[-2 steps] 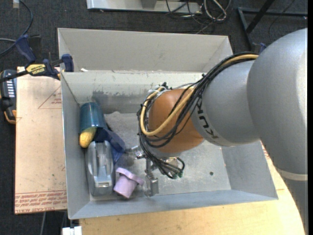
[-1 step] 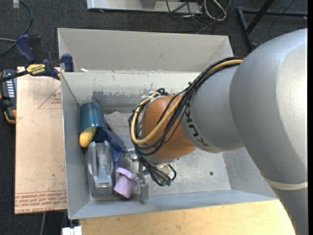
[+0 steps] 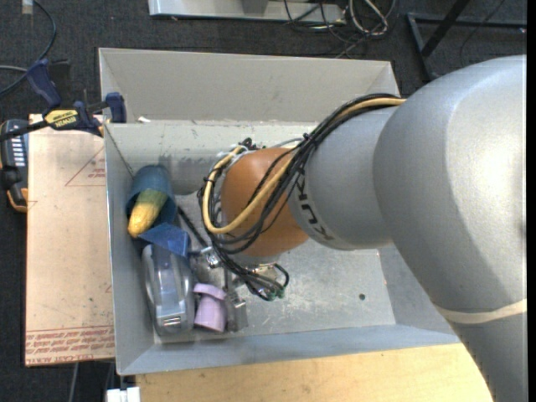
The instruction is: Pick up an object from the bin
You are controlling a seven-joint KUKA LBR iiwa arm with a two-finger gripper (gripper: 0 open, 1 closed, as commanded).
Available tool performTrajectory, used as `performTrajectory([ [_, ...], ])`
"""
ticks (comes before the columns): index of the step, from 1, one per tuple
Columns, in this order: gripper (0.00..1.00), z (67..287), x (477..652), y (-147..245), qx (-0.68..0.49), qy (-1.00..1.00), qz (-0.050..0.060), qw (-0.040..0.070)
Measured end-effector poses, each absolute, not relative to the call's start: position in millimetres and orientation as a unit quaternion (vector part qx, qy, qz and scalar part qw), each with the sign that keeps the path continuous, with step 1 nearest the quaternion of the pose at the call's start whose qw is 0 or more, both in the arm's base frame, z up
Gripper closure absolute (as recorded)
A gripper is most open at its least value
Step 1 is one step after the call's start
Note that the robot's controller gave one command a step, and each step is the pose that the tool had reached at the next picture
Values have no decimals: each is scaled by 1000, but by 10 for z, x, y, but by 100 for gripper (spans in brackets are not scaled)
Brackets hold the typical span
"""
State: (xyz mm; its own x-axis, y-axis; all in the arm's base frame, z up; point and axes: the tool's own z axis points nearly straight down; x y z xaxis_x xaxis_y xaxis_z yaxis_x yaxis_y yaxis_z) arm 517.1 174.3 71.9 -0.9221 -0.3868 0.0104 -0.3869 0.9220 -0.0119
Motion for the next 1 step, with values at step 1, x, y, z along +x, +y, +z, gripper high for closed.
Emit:
performTrajectory([
  [1, 0, 1138, 4892, 1684, 161, -987, 1, -3],
])
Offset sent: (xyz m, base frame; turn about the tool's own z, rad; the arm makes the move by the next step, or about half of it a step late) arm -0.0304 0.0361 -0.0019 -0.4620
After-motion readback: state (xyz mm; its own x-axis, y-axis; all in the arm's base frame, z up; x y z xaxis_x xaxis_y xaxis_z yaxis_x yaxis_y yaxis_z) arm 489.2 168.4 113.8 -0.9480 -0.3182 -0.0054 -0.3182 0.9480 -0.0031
